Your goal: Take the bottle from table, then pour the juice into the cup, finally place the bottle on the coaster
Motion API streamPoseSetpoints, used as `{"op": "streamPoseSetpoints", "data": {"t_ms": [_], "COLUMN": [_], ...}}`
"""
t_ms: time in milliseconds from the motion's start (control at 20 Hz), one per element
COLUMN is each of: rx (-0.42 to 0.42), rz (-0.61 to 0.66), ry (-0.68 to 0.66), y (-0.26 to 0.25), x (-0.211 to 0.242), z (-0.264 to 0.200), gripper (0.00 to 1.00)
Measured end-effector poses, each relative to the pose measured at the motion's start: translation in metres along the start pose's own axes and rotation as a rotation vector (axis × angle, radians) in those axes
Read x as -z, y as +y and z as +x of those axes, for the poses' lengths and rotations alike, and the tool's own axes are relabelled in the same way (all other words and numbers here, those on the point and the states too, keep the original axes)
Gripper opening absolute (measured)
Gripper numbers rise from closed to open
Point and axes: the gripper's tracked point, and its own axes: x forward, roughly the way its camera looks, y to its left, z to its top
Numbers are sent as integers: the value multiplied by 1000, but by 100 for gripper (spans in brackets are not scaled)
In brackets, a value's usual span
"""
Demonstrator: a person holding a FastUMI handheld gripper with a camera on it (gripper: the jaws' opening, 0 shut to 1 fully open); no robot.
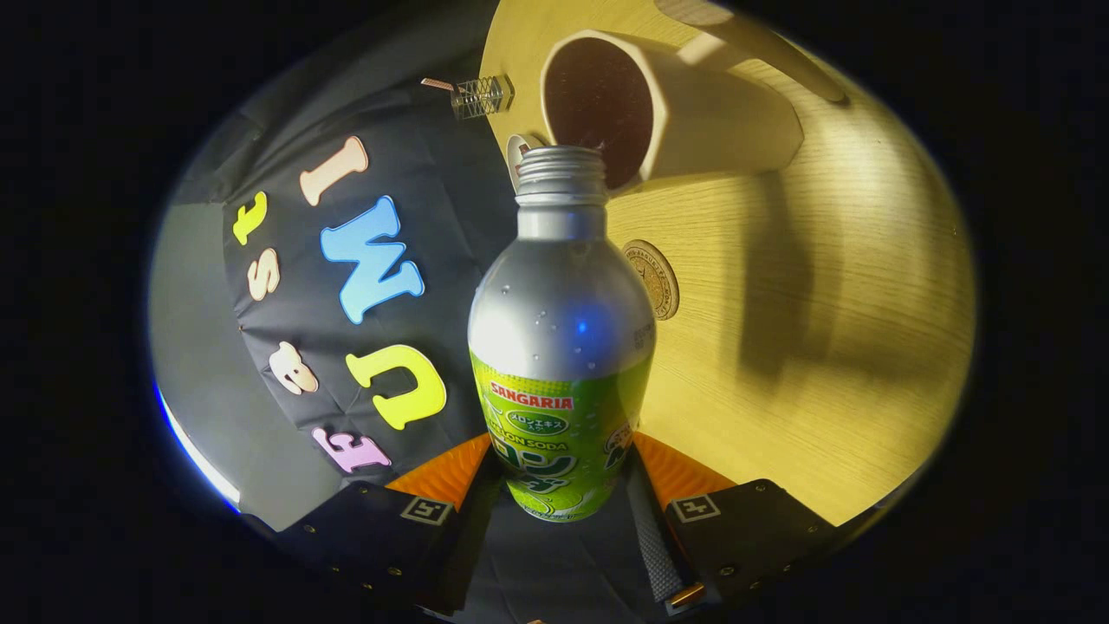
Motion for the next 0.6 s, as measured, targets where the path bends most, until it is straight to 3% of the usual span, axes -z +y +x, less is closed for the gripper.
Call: {"op": "streamPoseSetpoints", "data": {"t_ms": [600], "rx": [-34], "rz": [78], "ry": [-17], "y": [18], "x": [0], "z": [1], "gripper": [76]}}
